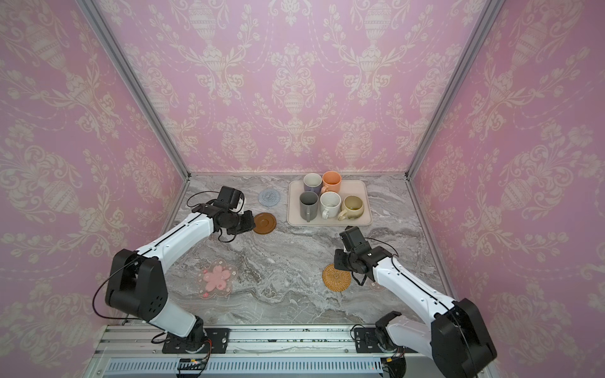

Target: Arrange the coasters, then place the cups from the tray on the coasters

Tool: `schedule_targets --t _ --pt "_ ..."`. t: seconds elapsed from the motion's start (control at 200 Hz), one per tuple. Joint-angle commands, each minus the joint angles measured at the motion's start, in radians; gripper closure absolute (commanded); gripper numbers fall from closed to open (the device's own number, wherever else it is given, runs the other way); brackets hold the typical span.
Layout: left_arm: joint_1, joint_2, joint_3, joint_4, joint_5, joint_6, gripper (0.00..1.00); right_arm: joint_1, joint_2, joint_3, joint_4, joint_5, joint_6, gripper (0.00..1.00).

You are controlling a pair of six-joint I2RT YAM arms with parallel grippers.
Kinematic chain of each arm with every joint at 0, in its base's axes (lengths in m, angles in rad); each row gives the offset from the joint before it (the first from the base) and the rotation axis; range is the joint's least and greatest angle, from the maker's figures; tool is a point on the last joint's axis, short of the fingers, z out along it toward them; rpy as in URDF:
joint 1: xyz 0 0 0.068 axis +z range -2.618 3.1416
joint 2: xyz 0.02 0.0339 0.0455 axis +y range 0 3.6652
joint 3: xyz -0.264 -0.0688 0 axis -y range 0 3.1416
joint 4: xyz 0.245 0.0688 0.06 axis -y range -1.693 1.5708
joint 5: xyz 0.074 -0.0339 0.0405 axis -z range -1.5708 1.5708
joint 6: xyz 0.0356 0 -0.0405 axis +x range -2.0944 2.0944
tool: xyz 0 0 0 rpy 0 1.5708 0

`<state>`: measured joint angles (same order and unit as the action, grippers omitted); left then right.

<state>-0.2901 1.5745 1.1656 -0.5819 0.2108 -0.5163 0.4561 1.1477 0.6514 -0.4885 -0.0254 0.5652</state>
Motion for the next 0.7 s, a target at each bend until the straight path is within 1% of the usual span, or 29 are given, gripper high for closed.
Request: schedule_targets --t 0.0,0.205,0.465,0.696 --pt "-0.004 -0.01 -0.027 -0.052 0.005 0.029 0.81 0.013 -0.023 -0.03 -0.045 0.027 0.059 0.68" --pt "-0.02 0.071 -0.052 -0.008 -0.01 0.002 0.82 0.032 -0.028 -0.057 -0.039 0.022 0.075 0.69" --pt "-0.037 0.189 -0.032 0.036 -0.034 -0.022 0.84 0.044 0.003 -0.073 -0.015 0.013 0.081 0.7" --pt "-0.043 0.257 0.001 0.07 -0.062 -0.042 0.84 0.045 0.046 -0.075 0.034 -0.006 0.085 0.71"
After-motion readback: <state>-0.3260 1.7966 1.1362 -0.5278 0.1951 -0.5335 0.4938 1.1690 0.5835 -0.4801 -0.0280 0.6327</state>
